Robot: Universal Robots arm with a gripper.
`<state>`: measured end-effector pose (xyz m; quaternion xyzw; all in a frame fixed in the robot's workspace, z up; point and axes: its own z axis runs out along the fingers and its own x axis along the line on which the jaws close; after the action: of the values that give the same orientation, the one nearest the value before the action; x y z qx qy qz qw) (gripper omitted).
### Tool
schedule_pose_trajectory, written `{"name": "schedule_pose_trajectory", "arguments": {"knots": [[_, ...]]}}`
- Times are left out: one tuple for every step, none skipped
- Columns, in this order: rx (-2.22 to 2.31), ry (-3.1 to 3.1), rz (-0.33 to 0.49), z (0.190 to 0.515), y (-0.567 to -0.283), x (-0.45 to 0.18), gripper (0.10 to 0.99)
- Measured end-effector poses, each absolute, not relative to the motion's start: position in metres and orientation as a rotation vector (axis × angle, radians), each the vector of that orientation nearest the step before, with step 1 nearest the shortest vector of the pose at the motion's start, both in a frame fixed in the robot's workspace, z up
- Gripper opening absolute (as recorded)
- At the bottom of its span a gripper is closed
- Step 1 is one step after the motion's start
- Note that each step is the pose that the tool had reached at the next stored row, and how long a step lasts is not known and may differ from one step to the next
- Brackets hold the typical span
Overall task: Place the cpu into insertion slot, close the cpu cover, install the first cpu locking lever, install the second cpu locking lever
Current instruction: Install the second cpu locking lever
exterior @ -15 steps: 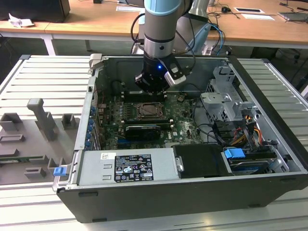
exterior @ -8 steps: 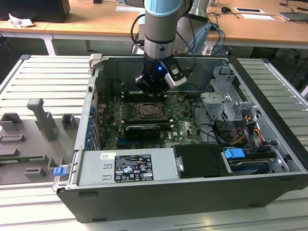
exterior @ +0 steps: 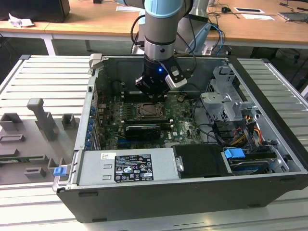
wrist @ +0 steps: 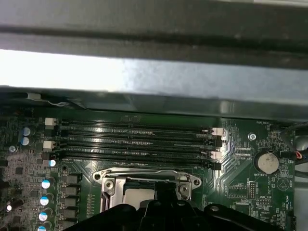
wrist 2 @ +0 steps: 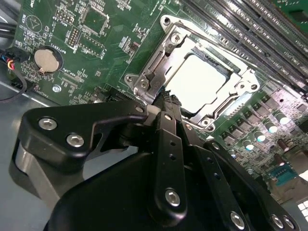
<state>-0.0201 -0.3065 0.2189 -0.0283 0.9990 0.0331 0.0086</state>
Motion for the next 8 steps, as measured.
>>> {"name": "schedule_pose_trajectory", "arguments": {"knots": [[-0.089, 3.121, 0.103, 0.2190, -0.3071, -0.0201, 0.106], [-0.088, 3.121, 0.103, 0.2189, -0.3074, -0.0201, 0.106], [-0.088, 3.121, 0.103, 0.2190, -0.3077, -0.0201, 0.106], [-0.088, 3.122, 0.103, 0.2197, -0.3079, -0.0201, 0.106], [-0.088, 3.122, 0.103, 0.2206, -0.3079, -0.0201, 0.106], [-0.088, 3.121, 0.103, 0.2222, -0.3079, -0.0201, 0.106], [-0.088, 3.121, 0.103, 0.2246, -0.3078, -0.0201, 0.106], [-0.088, 3.121, 0.103, 0.2275, -0.3079, -0.0201, 0.106]]}}
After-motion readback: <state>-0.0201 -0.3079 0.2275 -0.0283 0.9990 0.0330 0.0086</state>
